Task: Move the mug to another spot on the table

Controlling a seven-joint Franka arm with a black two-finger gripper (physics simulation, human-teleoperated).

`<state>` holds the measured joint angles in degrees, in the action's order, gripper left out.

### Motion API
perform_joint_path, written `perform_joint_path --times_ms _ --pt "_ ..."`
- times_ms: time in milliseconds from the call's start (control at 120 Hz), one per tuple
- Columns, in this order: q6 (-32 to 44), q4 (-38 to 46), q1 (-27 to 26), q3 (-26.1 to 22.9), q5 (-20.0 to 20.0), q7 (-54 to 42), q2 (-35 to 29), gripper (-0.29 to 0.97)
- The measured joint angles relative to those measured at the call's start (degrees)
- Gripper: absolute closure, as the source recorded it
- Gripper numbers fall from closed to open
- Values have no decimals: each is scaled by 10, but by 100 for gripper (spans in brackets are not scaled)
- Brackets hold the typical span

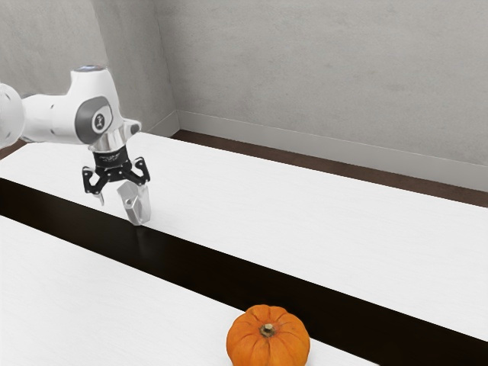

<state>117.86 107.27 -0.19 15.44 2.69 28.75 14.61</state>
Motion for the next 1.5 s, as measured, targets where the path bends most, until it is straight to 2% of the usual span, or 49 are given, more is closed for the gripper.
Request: perform_joint_path --times_ms 383,600,700,1017,1500 --pt "72 6 12 1 15 -52 68 1" --pt "89 -35 17 1 15 -74 107 2" --pt "93 -47 21 1 15 -82 122 8" --pt "108 -59 22 -2 15 -100 135 41" --pt "117 -61 21 -2 18 -105 135 55"
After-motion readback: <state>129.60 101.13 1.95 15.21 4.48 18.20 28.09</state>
